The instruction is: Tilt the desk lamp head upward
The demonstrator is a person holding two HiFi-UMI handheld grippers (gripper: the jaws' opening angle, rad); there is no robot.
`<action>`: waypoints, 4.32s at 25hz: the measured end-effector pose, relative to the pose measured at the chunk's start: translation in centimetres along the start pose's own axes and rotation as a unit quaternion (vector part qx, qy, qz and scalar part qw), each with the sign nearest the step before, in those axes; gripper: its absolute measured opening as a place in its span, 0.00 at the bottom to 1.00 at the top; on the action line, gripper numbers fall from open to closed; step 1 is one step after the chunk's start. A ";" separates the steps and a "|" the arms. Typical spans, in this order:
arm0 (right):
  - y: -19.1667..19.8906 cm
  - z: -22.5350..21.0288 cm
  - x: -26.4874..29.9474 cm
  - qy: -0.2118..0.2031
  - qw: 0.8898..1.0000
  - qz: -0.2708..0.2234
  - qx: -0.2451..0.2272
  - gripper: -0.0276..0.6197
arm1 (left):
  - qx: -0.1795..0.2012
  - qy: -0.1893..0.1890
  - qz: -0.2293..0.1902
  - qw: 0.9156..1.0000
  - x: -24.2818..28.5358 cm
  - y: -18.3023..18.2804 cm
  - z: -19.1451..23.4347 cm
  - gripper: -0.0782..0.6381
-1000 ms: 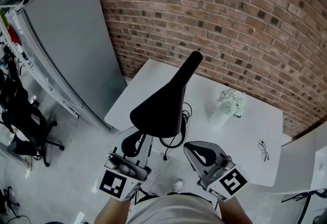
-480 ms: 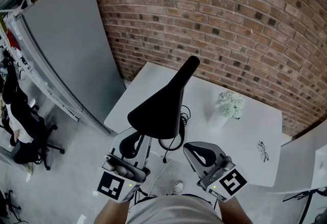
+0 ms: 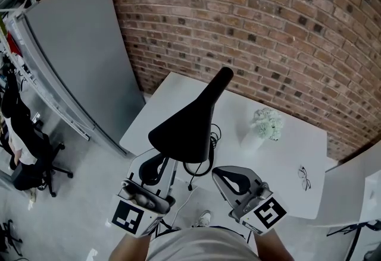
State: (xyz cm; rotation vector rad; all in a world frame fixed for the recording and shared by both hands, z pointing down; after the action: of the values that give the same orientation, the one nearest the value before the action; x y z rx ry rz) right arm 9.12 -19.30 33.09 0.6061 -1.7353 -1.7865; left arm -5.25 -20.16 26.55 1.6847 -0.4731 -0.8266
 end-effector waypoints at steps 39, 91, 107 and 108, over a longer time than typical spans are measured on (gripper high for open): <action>-1.2 1.2 -0.2 0.008 1.000 0.012 -0.007 0.07 | -0.016 0.022 -0.024 0.999 0.4 -1.4 0.6 0.12; 2.3 17.0 -2.5 0.001 0.999 0.044 0.006 0.07 | -0.078 0.003 0.016 0.997 -16.8 2.0 -3.1 0.12; 2.9 17.3 -5.5 0.023 0.998 0.052 0.015 0.07 | -0.082 0.024 0.022 0.996 -16.6 2.4 -5.4 0.12; 3.0 17.3 -5.6 0.023 0.998 0.052 0.016 0.07 | -0.083 0.025 0.023 0.996 -16.6 2.5 -5.5 0.12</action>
State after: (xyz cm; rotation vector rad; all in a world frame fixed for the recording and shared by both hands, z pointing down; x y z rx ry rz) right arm 1.78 -2.75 36.65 0.5542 -1.7363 -1.6636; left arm -12.07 -5.73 34.09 1.5324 -0.3969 -0.7665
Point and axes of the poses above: the fingertips, and each gripper's own axes: x forward along the fingers, z to its left, y out of its underside, the point moved 4 cm from there along -x, backward along the fingers, and after that the axes turned 12 degrees about y, right-handed, at the moved point
